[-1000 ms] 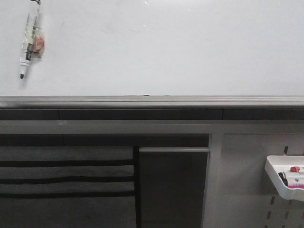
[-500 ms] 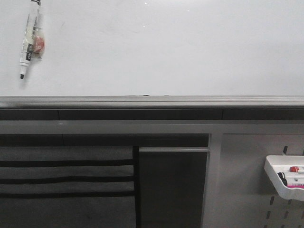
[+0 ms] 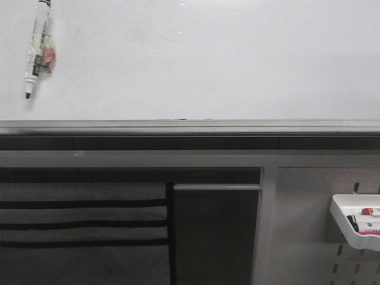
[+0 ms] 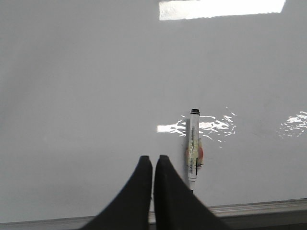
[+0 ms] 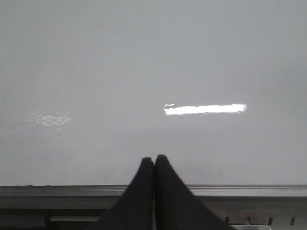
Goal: Write number 3 on whiteboard
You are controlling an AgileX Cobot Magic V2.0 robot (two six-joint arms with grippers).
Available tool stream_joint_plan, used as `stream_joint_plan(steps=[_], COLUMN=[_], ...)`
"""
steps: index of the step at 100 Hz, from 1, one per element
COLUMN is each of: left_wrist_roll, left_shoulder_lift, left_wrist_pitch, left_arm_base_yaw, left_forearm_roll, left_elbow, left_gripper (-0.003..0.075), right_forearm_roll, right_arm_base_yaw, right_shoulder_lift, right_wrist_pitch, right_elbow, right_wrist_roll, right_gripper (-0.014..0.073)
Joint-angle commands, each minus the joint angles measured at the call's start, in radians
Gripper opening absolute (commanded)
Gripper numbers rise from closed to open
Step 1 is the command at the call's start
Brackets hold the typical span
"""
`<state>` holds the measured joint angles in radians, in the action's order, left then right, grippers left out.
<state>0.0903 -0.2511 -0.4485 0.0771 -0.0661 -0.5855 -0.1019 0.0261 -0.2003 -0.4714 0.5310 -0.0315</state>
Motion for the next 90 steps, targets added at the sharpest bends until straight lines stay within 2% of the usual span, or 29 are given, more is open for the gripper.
stream_joint_plan(steps=[1, 7, 14, 19, 27, 30, 32, 33, 37, 43, 48, 56, 63, 90], left_wrist_roll=[0.0, 0.0, 0.0, 0.0, 0.0, 0.0, 0.0, 0.0, 0.0, 0.0, 0.0, 0.0, 0.0, 0.0], left_shoulder_lift=[-0.02, -0.02, -0.02, -0.02, -0.02, -0.02, -0.02, -0.02, -0.02, -0.02, -0.02, -0.02, -0.02, -0.02], left_wrist_pitch=[0.064, 0.057, 0.057, 0.057, 0.057, 0.057, 0.057, 0.057, 0.057, 0.054, 0.048, 0.045, 0.045, 0.045], left_arm_base_yaw=[-0.003, -0.003, -0.003, -0.003, -0.003, -0.003, -0.003, -0.003, -0.003, -0.003, -0.003, -0.003, -0.003, -0.003], left_forearm_roll=[-0.002, -0.008, -0.01, -0.01, -0.01, -0.01, -0.01, -0.01, -0.01, -0.01, -0.01, -0.01, -0.012, -0.017], left_elbow=[-0.034, -0.034, -0.034, -0.034, -0.034, -0.034, -0.034, -0.034, -0.034, -0.034, -0.034, -0.034, -0.034, -0.034], left_gripper=[-0.0018, -0.0018, -0.0016, -0.0015, 0.0022, 0.0052, 0.009, 0.0102, 0.0163, 0.0298, 0.0428, 0.0587, 0.0658, 0.0662], right_forearm_roll=[-0.001, -0.001, -0.001, -0.001, -0.001, -0.001, -0.001, -0.001, -0.001, -0.001, -0.001, -0.001, -0.001, -0.001], right_arm_base_yaw=[-0.004, -0.004, -0.004, -0.004, -0.004, -0.004, -0.004, -0.004, -0.004, -0.004, -0.004, -0.004, -0.004, -0.004], right_shoulder_lift=[-0.023, -0.023, -0.023, -0.023, -0.023, -0.023, -0.023, -0.023, -0.023, -0.023, -0.023, -0.023, -0.023, -0.023], right_wrist_pitch=[0.064, 0.054, 0.04, 0.035, 0.033, 0.033, 0.033, 0.033, 0.033, 0.033, 0.033, 0.033, 0.033, 0.033], right_elbow=[0.035, 0.035, 0.035, 0.035, 0.035, 0.035, 0.035, 0.035, 0.035, 0.035, 0.035, 0.035, 0.035, 0.035], right_wrist_roll=[-0.002, -0.002, -0.002, -0.002, -0.002, -0.002, -0.002, -0.002, -0.002, -0.002, -0.002, -0.002, -0.002, -0.002], right_gripper=[-0.0074, -0.0071, -0.0027, 0.0036, 0.0205, 0.0255, 0.0342, 0.0342, 0.0441, 0.0559, 0.0615, 0.064, 0.0635, 0.0635])
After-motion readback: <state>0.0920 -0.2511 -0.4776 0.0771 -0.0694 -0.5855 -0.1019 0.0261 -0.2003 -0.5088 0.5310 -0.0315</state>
